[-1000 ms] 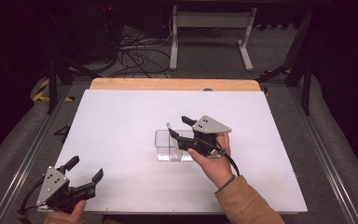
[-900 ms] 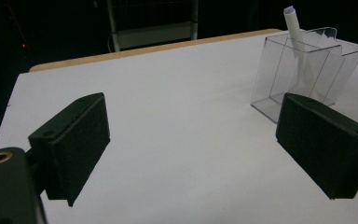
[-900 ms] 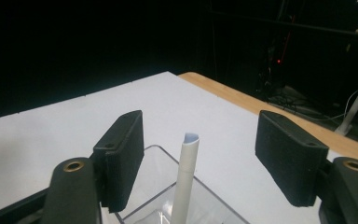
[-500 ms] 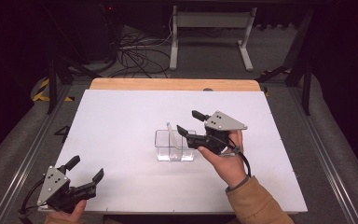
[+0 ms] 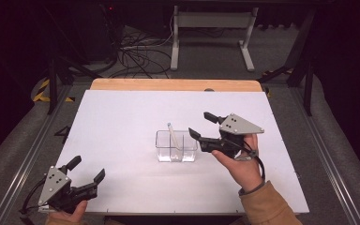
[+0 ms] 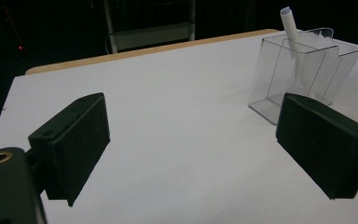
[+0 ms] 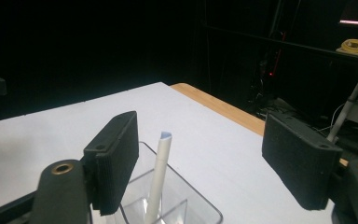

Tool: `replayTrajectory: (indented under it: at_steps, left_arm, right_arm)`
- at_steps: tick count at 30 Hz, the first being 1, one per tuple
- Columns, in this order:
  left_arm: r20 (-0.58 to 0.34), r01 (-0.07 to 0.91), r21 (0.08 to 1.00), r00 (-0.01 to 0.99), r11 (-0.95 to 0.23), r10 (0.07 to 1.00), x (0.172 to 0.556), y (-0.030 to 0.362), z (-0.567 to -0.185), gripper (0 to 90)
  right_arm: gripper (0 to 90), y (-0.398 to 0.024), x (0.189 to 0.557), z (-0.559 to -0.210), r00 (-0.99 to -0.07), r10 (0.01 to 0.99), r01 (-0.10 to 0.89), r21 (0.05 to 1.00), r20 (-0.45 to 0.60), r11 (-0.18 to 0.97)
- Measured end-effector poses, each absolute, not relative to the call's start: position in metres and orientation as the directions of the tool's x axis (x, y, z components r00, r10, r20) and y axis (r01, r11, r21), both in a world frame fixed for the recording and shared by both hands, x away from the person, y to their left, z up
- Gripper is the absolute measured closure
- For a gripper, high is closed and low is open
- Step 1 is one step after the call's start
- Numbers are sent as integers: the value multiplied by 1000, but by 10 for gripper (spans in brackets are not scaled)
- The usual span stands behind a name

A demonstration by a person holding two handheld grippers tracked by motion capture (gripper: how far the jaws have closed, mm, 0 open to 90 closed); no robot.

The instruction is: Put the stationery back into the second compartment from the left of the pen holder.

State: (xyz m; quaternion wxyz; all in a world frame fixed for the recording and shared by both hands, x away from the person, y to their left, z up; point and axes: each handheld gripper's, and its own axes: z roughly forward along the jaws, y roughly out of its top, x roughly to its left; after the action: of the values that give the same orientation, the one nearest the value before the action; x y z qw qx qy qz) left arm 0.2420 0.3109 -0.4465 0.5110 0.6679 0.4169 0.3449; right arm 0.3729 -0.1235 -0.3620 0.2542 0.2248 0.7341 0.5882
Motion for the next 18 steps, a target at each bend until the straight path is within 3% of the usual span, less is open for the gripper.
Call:
replayTrajectory:
  at_steps: [18]
  left_arm:
    - [62,195,966,454,-167,889,244,301,-447,98]
  right_arm:
    - [250,-192,352,-384,-741,665,93,964,-99,248]
